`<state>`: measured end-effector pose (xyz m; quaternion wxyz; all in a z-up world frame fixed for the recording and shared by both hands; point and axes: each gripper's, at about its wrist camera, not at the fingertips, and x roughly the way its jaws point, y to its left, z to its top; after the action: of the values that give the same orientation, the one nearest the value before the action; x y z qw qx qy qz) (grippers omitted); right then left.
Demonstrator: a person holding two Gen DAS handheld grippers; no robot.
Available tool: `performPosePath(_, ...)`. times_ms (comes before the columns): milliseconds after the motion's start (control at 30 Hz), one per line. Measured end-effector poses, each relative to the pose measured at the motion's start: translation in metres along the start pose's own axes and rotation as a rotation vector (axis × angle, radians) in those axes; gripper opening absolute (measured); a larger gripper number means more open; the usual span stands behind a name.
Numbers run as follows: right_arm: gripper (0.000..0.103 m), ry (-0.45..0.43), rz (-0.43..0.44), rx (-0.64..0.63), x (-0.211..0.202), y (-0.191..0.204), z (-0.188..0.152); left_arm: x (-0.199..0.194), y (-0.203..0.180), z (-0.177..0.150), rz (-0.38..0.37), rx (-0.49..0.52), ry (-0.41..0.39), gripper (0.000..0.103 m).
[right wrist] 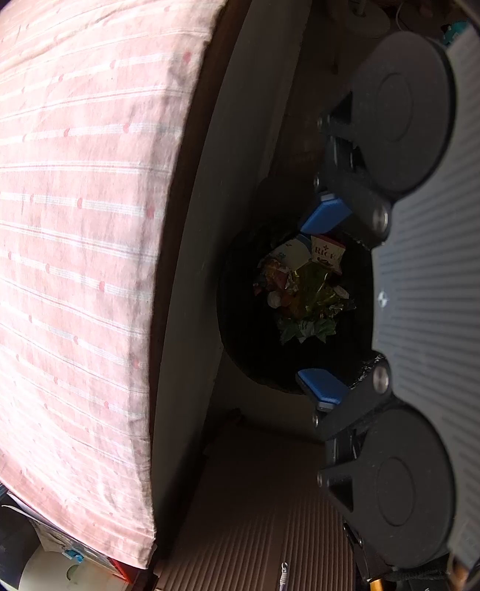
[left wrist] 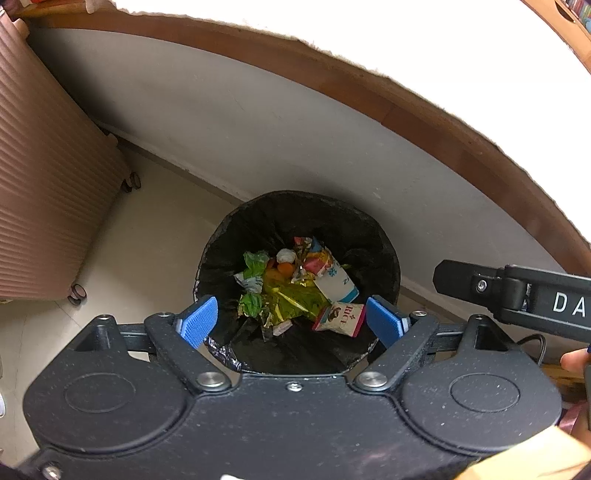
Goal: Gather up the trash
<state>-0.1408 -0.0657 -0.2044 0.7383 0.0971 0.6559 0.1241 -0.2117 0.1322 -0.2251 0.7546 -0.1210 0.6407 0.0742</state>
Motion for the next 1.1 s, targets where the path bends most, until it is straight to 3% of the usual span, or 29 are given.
performPosePath(367,0.088,0.009,-0.011,-0.022,0.005,0.003,0.000,0.004,0.006,-0.002,-0.028,-0.012,0.022,0.087)
performPosePath(1100,0.088,0.030,-0.021,-0.043,0.010,0.002,0.000,0.018,0.011,-0.005,0.001,-0.033,0.061,0.092)
